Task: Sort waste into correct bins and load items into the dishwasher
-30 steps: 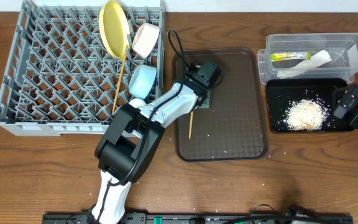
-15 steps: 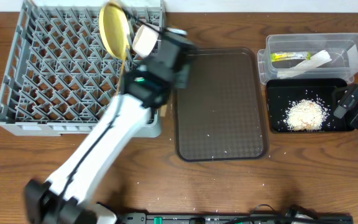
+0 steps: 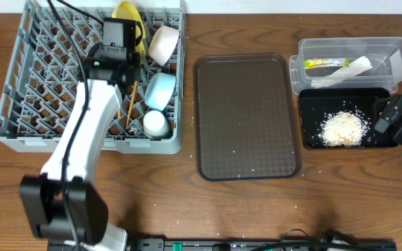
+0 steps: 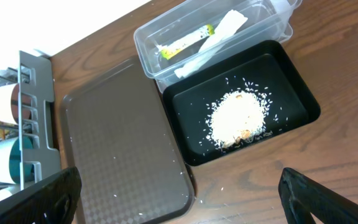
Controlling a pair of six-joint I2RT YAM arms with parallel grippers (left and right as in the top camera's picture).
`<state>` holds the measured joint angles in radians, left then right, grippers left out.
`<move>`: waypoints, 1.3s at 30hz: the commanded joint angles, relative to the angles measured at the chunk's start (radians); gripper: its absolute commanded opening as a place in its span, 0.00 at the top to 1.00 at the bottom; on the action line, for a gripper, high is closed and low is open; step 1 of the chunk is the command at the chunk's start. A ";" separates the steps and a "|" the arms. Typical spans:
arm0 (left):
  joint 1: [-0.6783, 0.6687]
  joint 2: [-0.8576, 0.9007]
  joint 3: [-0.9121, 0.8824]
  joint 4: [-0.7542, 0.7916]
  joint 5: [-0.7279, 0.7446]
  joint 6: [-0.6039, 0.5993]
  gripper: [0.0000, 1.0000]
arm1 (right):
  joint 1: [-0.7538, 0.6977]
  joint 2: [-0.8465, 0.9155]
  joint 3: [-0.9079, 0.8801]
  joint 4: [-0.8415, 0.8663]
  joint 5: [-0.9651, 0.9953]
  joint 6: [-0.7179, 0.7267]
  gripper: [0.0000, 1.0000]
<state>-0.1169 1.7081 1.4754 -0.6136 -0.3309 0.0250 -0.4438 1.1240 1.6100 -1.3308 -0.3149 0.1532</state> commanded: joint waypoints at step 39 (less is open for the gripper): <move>0.002 -0.481 0.002 -0.405 0.350 -0.345 0.17 | -0.004 0.002 0.009 -0.001 -0.003 0.011 0.01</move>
<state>-0.1139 1.2888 1.4746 -0.9344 -0.0532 -0.2127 -0.4438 1.1252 1.6100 -1.3308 -0.3149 0.1528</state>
